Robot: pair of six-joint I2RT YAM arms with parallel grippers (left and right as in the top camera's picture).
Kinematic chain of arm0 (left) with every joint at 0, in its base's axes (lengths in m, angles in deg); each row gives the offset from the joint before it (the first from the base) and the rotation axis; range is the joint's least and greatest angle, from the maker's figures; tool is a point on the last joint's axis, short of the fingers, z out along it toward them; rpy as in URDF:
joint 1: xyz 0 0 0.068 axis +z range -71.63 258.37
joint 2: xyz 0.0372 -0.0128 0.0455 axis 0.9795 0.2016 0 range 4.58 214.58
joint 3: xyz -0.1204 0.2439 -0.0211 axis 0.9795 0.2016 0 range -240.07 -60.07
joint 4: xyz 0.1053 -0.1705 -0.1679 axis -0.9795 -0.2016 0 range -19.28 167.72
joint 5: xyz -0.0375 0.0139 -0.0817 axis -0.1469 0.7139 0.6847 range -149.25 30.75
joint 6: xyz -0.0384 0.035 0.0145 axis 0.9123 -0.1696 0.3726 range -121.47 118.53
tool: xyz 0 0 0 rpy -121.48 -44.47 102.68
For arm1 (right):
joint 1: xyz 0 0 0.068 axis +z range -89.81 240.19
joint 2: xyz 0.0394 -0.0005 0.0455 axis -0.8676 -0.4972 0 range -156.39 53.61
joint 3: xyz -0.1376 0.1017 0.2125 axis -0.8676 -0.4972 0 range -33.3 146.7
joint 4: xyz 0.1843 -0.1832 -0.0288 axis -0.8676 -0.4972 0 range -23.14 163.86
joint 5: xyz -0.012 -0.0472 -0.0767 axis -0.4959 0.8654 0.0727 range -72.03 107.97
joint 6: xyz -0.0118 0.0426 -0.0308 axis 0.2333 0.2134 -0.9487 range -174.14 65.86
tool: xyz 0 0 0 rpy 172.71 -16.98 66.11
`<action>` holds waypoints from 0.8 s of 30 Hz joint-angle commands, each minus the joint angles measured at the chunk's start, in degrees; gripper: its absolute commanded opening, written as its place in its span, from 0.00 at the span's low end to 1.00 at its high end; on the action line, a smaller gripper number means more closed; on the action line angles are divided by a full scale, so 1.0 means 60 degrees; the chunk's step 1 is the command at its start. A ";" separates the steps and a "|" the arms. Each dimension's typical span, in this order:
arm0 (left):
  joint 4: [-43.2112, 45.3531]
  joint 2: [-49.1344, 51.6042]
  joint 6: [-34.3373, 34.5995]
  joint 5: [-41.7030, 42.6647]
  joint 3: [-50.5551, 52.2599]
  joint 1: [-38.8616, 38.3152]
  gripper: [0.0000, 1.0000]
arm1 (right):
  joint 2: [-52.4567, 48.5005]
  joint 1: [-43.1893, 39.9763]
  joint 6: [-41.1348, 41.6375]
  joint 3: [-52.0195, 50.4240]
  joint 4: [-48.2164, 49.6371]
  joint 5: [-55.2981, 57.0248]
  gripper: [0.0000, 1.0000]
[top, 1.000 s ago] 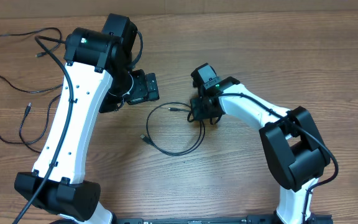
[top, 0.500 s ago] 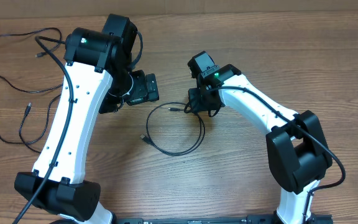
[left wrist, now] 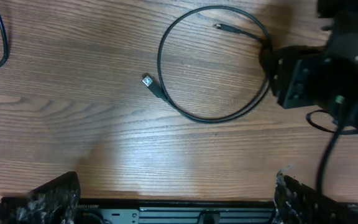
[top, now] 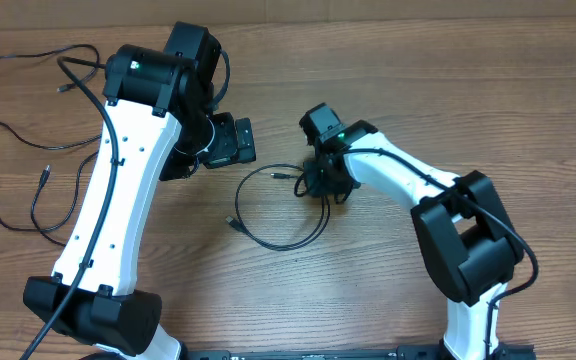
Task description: Untangle cables
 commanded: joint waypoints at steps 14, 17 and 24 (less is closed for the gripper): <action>0.0211 0.0018 -0.0113 0.0095 -0.0036 -0.0011 0.99 | -0.0415 0.0106 0.0069 0.0342 0.0852 -0.5351 0.04; 0.0164 0.0018 -0.0117 0.0138 -0.0036 -0.0011 1.00 | -0.0204 0.0040 0.0069 0.0364 0.1810 -0.7916 0.04; 0.0189 0.0029 -0.0113 0.0302 -0.0036 -0.0011 1.00 | -0.0182 -0.0182 0.0058 0.0364 0.2473 -1.1231 0.04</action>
